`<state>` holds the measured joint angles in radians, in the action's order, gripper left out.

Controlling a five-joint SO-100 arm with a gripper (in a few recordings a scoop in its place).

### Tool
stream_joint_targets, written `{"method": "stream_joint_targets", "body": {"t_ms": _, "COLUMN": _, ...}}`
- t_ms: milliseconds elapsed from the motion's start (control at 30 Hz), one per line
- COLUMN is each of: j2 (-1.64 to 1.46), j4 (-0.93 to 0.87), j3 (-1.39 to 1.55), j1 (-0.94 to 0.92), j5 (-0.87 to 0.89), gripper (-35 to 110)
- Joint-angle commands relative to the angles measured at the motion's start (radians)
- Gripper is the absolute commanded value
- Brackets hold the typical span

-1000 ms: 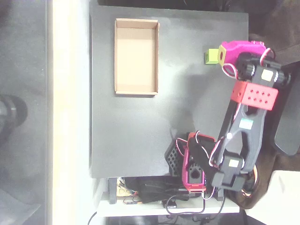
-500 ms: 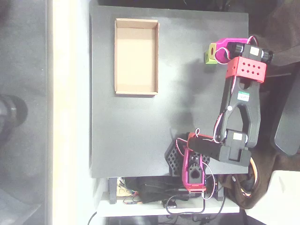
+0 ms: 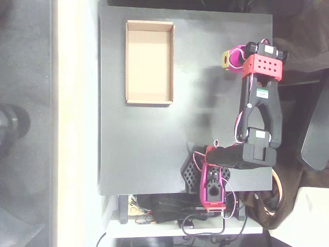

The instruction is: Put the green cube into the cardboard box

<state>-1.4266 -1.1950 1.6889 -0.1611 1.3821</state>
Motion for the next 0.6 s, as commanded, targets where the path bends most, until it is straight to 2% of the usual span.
{"method": "stream_joint_targets", "body": {"t_ms": 0, "j2": -0.017, "j4": 0.008, "j3": -0.021, "j1": -0.005, "j5": 0.009, "gripper": 33}}
{"method": "stream_joint_targets", "body": {"t_ms": 200, "j2": 0.025, "j4": 0.118, "j3": -0.021, "j1": -0.015, "j5": 0.009, "gripper": 34}}
{"method": "stream_joint_targets", "body": {"t_ms": 567, "j2": 0.092, "j4": 0.124, "j3": -0.021, "j1": -0.017, "j5": 0.009, "gripper": 33}}
